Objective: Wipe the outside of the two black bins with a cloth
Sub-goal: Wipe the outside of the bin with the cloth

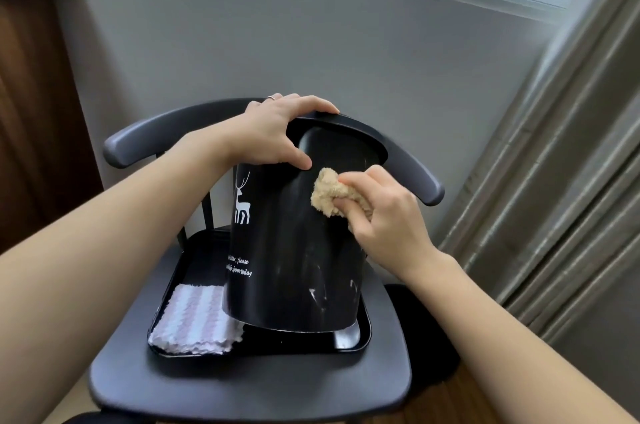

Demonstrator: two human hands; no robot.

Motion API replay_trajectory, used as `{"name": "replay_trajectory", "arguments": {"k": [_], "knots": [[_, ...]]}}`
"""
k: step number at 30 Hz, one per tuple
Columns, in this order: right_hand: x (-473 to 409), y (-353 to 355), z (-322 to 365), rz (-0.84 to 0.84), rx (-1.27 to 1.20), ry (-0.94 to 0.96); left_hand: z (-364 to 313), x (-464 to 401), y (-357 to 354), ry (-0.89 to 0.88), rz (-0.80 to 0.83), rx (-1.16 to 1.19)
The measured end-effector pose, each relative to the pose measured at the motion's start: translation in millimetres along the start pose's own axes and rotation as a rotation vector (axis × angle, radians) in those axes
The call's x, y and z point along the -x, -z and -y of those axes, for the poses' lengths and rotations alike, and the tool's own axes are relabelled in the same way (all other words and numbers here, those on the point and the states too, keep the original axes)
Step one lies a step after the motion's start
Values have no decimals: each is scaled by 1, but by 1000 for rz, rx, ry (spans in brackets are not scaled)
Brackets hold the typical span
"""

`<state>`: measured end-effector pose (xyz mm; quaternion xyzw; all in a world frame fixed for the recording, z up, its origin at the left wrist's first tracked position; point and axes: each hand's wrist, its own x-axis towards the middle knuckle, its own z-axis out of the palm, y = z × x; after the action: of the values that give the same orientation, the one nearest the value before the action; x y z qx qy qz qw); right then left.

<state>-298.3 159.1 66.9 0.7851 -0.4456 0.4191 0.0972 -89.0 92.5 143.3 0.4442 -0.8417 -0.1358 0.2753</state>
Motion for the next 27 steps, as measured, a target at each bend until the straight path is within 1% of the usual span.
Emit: {"name": "replay_trajectory", "arguments": {"k": [2,6,8,12,14,16,18,20,22,24,27], "knots": [[18,0,2,63,-23,66,1,0,0,3,2,7],[52,3,6,262,-8,216,4,1,1,3,5,20],[49,4,4,263,30,225,4,1,2,2,2,22],[34,2,4,88,-2,72,2,1,1,10,0,26],[40,-2,5,60,-24,61,2,1,0,13,1,20],[58,-6,7,92,-57,98,2,1,0,15,-2,13],[79,-7,8,175,-77,171,2,1,0,12,-5,15],[93,-5,8,276,-59,246,2,2,0,9,-4,21],[91,-2,6,319,-16,297,1,2,0,6,-2,20],[79,-2,4,254,4,266,0,2,0,6,-3,14],[64,-4,4,75,-70,76,1,2,0,17,-5,14]]}}
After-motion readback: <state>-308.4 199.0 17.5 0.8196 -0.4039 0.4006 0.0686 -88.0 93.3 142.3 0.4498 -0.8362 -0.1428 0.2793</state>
